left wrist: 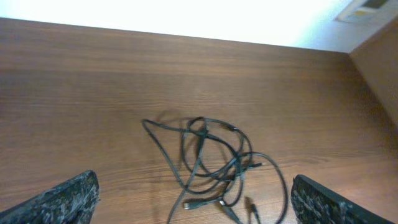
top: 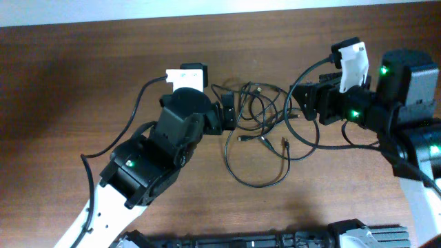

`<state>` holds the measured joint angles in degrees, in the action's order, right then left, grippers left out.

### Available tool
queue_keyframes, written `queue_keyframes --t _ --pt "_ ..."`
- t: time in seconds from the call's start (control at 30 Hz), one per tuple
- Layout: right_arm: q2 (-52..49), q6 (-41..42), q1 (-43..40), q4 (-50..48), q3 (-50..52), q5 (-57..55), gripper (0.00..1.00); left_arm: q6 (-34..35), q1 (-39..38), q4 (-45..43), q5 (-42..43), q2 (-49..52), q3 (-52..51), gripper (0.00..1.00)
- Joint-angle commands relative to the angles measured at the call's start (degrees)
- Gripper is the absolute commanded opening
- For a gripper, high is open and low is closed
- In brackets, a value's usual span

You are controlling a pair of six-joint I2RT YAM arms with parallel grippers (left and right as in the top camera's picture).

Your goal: Untangle cables

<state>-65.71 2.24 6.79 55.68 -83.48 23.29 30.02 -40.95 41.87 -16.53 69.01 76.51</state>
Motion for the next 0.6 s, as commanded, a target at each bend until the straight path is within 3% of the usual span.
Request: queue_keyframes --t 0.0,0.07,0.37,0.57 --pt "-3.43 -0.33 -0.04 0.87 -1.07 -1.05 0.83 -0.07 0.2 1.22 -5.66 -0.13 0.9 0.99" --pt "-6.23 -0.31 -0.04 1.4 -1.07 -1.03 0.87 -0.07 0.85 2.03 -6.97 -0.13 0.9 0.99" --pt "-24.33 -0.31 0.02 2.56 -1.07 7.17 0.88 -0.09 10.71 9.79 -7.32 -0.11 0.9 0.99" --pt "-35.5 -0.33 2.69 0.48 -1.07 9.6 0.77 -0.07 12.04 12.26 -7.28 -0.11 0.9 0.99"
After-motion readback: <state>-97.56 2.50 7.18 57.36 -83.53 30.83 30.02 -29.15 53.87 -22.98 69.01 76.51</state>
